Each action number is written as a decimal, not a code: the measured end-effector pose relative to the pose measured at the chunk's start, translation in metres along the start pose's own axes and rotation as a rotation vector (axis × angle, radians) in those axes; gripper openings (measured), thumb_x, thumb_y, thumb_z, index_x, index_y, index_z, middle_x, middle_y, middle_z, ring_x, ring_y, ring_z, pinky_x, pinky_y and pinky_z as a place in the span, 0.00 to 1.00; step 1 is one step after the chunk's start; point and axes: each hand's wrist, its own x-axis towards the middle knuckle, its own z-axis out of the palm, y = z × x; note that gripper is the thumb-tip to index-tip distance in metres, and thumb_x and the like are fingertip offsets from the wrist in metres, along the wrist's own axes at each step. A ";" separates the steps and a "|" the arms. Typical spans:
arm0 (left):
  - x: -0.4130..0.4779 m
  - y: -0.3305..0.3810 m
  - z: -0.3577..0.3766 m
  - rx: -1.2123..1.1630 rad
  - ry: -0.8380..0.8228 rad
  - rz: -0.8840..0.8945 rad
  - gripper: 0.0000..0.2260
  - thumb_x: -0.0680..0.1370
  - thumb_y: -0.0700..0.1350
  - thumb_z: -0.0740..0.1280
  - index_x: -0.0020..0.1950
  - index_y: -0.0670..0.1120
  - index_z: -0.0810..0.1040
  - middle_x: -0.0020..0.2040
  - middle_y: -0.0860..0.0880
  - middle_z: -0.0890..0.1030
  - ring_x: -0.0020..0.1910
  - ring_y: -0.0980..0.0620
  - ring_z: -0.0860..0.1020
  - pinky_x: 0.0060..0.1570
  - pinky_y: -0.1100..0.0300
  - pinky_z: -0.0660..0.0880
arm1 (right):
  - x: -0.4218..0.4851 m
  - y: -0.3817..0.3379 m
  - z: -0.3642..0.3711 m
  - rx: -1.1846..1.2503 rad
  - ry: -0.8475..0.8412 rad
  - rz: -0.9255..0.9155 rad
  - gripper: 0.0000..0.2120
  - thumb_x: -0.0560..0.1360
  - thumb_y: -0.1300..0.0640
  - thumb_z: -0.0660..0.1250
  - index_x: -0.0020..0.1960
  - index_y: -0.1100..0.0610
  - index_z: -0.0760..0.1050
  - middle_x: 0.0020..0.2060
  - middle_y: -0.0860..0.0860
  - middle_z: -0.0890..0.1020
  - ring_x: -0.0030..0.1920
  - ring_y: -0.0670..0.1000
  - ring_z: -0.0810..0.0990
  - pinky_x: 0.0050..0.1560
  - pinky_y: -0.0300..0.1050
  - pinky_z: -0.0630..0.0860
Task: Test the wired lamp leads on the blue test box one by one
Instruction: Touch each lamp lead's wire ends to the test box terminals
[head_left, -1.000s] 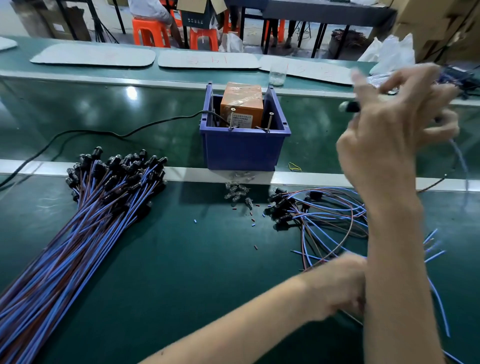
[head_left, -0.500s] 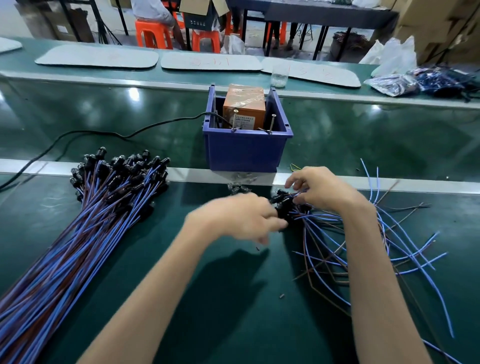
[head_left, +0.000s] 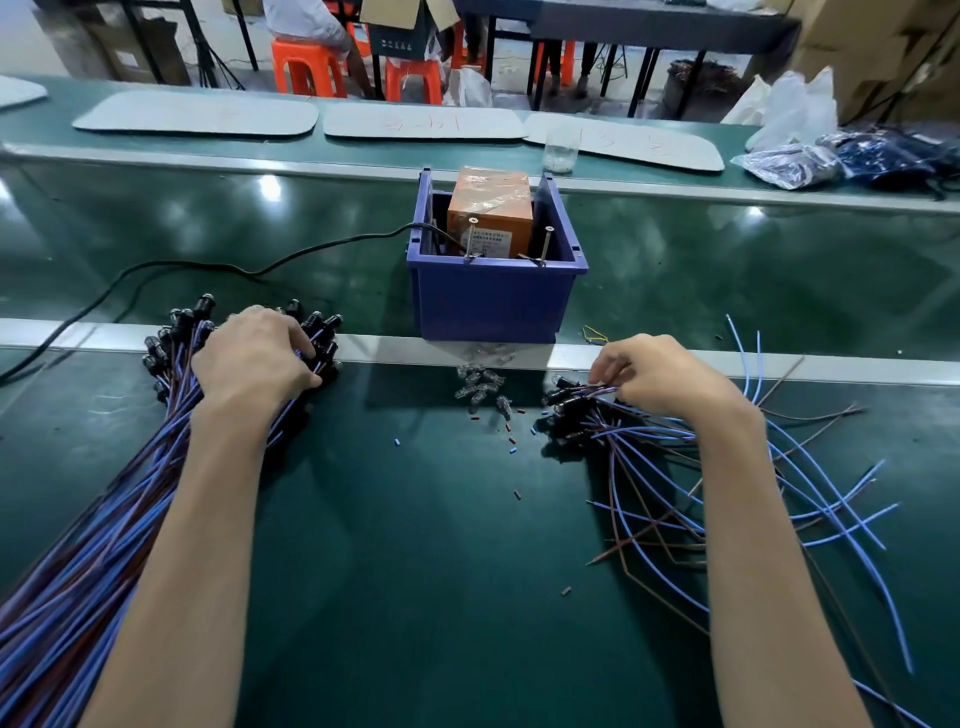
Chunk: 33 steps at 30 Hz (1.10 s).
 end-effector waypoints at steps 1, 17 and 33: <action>0.001 0.000 0.000 -0.015 0.010 -0.008 0.12 0.65 0.44 0.80 0.41 0.55 0.80 0.55 0.46 0.79 0.56 0.42 0.76 0.48 0.53 0.71 | -0.001 0.000 0.000 0.014 -0.010 0.011 0.18 0.70 0.71 0.61 0.46 0.49 0.78 0.44 0.50 0.81 0.47 0.52 0.79 0.53 0.46 0.77; 0.002 -0.010 -0.008 0.043 0.063 -0.020 0.09 0.67 0.44 0.76 0.36 0.55 0.77 0.49 0.46 0.78 0.52 0.41 0.77 0.48 0.54 0.72 | -0.014 -0.015 -0.017 0.172 0.112 -0.093 0.08 0.78 0.55 0.67 0.56 0.53 0.78 0.43 0.47 0.78 0.45 0.48 0.76 0.45 0.40 0.68; 0.007 -0.020 -0.018 0.008 0.071 0.081 0.06 0.76 0.47 0.69 0.51 0.53 0.82 0.53 0.45 0.82 0.56 0.40 0.77 0.53 0.50 0.74 | -0.019 -0.041 -0.010 0.292 0.083 -0.246 0.05 0.78 0.55 0.66 0.52 0.51 0.79 0.42 0.44 0.80 0.46 0.49 0.79 0.47 0.36 0.74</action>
